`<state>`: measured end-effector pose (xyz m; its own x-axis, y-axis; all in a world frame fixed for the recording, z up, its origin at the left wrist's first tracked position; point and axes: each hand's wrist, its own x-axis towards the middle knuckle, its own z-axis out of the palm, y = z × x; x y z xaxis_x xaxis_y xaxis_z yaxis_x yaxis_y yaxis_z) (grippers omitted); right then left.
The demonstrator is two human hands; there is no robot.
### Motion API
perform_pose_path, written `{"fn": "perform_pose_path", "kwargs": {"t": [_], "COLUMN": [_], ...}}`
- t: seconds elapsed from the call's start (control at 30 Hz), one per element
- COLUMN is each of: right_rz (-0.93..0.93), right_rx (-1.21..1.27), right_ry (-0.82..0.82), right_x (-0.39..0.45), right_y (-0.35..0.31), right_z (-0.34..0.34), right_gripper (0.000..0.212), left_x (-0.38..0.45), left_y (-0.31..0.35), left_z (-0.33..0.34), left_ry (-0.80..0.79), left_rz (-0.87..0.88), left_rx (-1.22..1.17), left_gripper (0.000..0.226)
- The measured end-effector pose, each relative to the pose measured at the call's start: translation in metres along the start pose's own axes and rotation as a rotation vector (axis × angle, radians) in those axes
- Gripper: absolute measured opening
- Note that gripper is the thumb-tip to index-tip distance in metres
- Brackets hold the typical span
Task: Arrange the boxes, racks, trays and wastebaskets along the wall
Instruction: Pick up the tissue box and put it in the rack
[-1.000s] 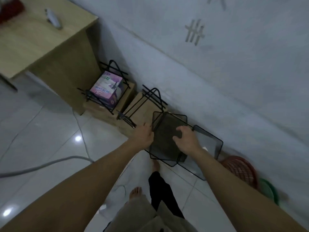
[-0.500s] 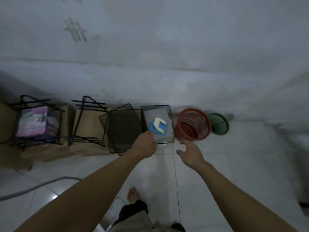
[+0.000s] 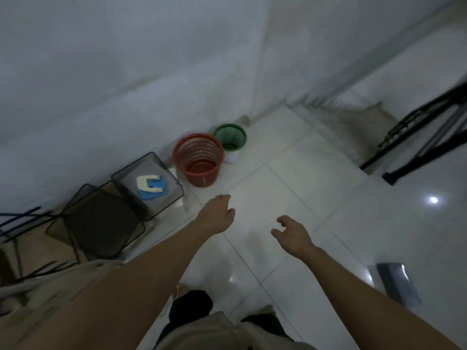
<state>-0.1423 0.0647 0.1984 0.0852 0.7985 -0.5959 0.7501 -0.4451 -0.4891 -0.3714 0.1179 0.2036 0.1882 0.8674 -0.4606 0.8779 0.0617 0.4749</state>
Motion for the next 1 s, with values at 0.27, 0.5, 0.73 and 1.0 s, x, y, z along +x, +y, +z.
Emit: {"fn": "perform_pose_path", "kwargs": {"t": [0.27, 0.5, 0.73, 1.0], "right_rz": [0.198, 0.374, 0.513, 0.594], "right_rx": [0.169, 0.337, 0.502, 0.574], "right_ry": [0.125, 0.279, 0.345, 0.358], "right_x": [-0.065, -0.115, -0.123, -0.078], "right_y": [0.154, 0.259, 0.331, 0.402], "right_z": [-0.063, -0.093, -0.113, -0.178], "right_gripper": [0.048, 0.047, 0.05, 0.053], "left_x": [-0.001, 0.005, 0.03, 0.087], "left_y": [0.145, 0.248, 0.335, 0.429], "left_z": [0.093, 0.156, 0.212, 0.284], "left_ry": [-0.139, -0.269, -0.355, -0.434], "left_rz": [0.183, 0.347, 0.487, 0.439], "left_rx": [0.114, 0.243, 0.285, 0.193], "left_gripper": [0.058, 0.055, 0.052, 0.051]}}
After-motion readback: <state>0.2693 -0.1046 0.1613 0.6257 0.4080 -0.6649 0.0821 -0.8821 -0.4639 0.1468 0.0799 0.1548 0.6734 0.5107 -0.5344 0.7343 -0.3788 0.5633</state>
